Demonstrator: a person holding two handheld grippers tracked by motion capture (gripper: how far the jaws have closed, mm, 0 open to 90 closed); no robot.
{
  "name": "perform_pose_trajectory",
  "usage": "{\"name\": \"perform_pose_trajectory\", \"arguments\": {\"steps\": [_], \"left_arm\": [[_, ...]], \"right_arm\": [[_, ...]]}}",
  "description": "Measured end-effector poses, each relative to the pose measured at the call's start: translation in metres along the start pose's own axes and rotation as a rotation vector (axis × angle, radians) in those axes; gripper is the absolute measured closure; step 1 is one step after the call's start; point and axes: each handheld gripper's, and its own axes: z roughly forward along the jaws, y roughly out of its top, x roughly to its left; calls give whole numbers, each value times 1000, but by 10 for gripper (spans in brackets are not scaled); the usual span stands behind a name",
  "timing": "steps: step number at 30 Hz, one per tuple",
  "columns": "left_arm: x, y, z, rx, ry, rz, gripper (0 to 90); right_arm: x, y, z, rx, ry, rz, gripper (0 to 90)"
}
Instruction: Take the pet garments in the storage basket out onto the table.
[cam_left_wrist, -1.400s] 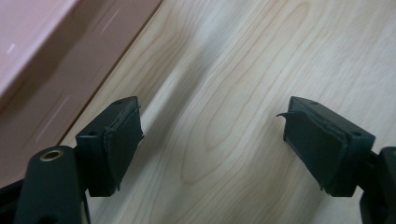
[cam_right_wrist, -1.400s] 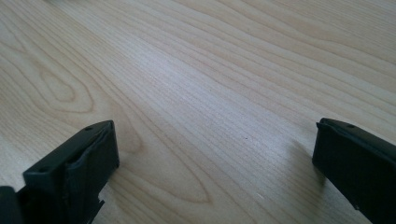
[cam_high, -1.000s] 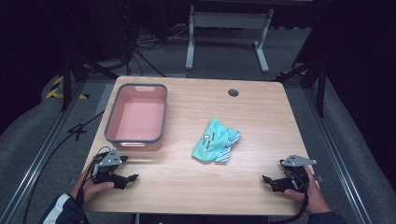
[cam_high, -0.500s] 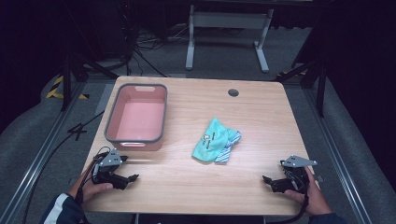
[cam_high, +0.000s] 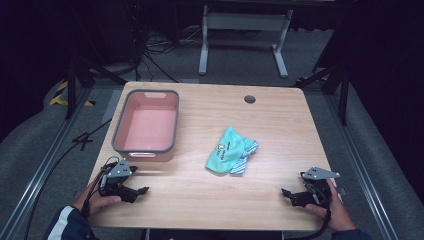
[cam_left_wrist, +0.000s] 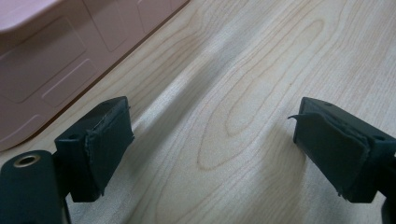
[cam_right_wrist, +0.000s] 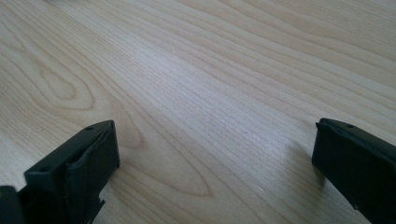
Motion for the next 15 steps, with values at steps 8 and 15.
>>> {"name": "perform_pose_trajectory", "arguments": {"steps": [8, 15], "left_arm": [[0, 0, 0, 0, -2, -2, 117], [0, 0, 0, 0, -1, -4, 115]], "right_arm": [[0, 0, 0, 0, 0, 0, 9], [0, 0, 0, 0, 0, 0, 9]]}}
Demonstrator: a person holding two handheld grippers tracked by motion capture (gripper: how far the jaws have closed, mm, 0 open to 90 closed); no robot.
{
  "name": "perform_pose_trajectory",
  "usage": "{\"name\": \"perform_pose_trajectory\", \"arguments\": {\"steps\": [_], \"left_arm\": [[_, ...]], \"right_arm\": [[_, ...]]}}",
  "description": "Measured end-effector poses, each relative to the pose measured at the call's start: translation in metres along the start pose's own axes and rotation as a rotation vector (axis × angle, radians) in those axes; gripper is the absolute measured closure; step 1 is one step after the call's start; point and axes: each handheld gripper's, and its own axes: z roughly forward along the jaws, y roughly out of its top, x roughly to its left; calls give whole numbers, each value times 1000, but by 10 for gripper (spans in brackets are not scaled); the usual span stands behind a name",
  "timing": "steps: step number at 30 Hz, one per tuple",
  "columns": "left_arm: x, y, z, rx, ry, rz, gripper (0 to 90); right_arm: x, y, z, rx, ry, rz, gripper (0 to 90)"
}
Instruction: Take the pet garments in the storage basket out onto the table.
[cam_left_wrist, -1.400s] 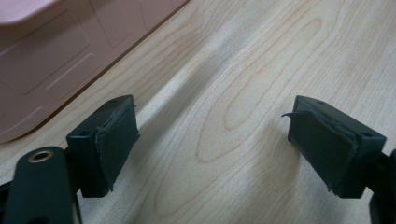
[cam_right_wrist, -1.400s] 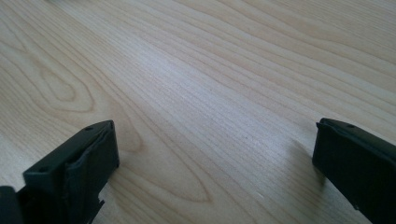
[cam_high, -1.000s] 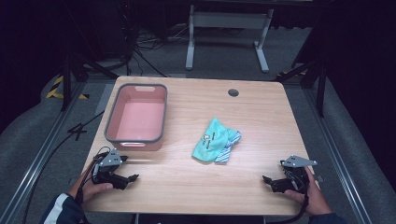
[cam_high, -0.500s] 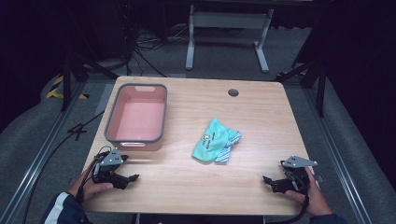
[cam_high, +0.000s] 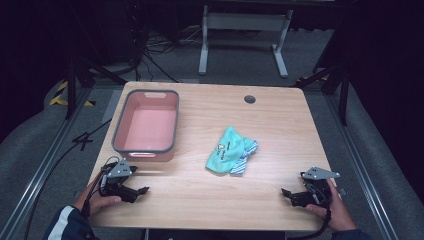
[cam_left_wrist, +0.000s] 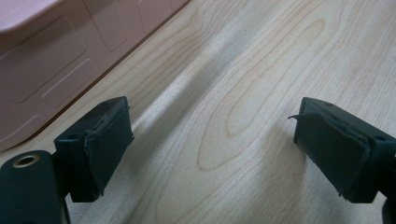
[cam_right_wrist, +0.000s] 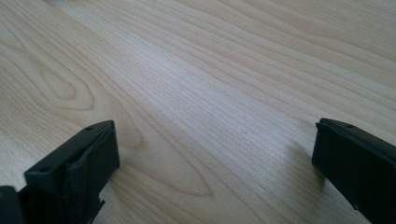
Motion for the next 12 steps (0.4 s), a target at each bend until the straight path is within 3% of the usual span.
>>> {"name": "perform_pose_trajectory", "arguments": {"steps": [12], "left_arm": [[0, 1, 1, 0, 7, 2, 109]], "right_arm": [[0, 0, 0, 0, 0, 0, 9]]}}
